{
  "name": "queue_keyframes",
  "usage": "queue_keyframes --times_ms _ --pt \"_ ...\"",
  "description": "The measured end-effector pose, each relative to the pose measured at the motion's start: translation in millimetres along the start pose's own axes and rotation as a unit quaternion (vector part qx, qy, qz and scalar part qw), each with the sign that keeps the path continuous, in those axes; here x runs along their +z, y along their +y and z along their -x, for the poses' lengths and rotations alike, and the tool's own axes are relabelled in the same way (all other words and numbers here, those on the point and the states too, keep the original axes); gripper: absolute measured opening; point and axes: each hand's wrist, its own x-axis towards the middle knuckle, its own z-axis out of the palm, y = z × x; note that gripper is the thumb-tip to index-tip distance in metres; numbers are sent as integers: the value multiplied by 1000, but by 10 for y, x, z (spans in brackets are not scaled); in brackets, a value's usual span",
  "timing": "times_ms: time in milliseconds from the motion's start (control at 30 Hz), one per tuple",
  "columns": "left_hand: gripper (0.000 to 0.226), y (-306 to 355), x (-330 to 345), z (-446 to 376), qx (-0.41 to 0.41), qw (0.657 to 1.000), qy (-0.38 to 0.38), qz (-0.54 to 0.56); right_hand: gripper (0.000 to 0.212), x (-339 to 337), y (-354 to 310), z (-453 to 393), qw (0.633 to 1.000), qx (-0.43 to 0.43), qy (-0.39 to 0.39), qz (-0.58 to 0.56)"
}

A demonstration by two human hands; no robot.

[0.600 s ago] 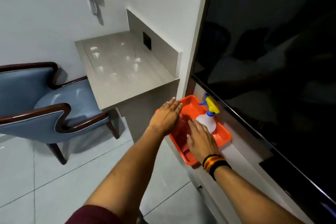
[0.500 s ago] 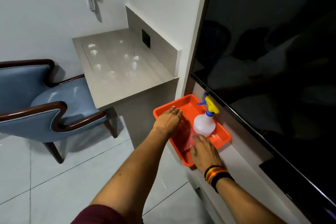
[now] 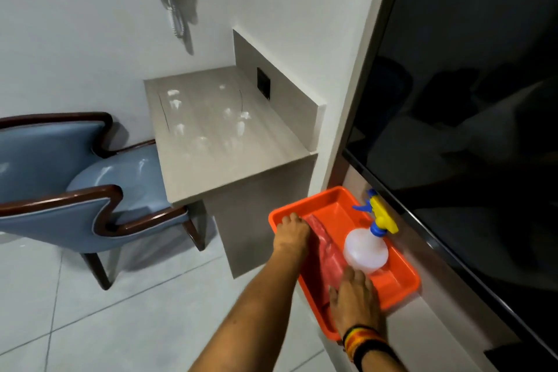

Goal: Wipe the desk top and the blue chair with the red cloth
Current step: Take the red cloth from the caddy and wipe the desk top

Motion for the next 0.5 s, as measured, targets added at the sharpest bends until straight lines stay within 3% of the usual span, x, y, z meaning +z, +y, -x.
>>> queue_keyframes --times_ms 267,433,500 --pt "35 50 -212 -114 28 999 -13 34 41 -6 -142 -76 995 55 -37 -73" --pt "41 -185 -859 -21 44 994 -27 99 35 -70 -365 -13 974 32 76 -210" --pt "46 -404 -1260 -82 45 993 -13 104 29 -342 -679 -48 971 37 81 -222"
